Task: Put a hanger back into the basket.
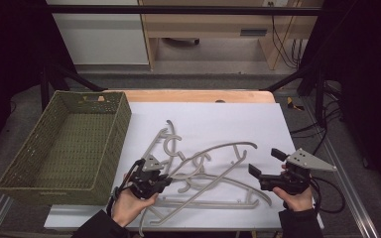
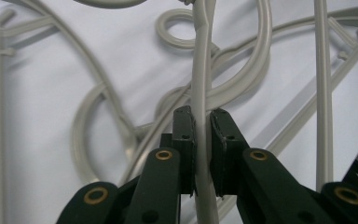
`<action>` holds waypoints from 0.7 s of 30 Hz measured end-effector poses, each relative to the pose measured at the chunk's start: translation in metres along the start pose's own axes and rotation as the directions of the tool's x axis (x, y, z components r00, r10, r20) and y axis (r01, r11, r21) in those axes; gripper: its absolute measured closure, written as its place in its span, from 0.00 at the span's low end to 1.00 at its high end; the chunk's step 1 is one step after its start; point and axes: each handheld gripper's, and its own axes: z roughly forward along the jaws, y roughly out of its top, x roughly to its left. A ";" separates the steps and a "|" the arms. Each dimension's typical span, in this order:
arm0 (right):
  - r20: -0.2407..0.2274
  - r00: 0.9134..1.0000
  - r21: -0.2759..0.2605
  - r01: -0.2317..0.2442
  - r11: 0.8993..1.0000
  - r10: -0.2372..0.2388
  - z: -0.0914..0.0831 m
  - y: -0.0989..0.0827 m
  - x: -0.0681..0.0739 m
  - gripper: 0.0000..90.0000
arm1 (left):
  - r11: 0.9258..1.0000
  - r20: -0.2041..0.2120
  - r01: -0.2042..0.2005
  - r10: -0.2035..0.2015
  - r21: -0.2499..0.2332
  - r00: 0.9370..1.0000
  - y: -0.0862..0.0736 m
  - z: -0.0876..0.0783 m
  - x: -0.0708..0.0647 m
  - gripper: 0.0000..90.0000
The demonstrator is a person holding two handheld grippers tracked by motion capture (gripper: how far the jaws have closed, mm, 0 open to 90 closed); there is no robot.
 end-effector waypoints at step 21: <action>0.001 1.000 0.003 -0.004 1.000 0.004 0.000 -0.001 -0.001 0.03 | 0.998 -0.041 -0.021 0.018 -0.067 0.999 0.013 -0.060 0.030 0.91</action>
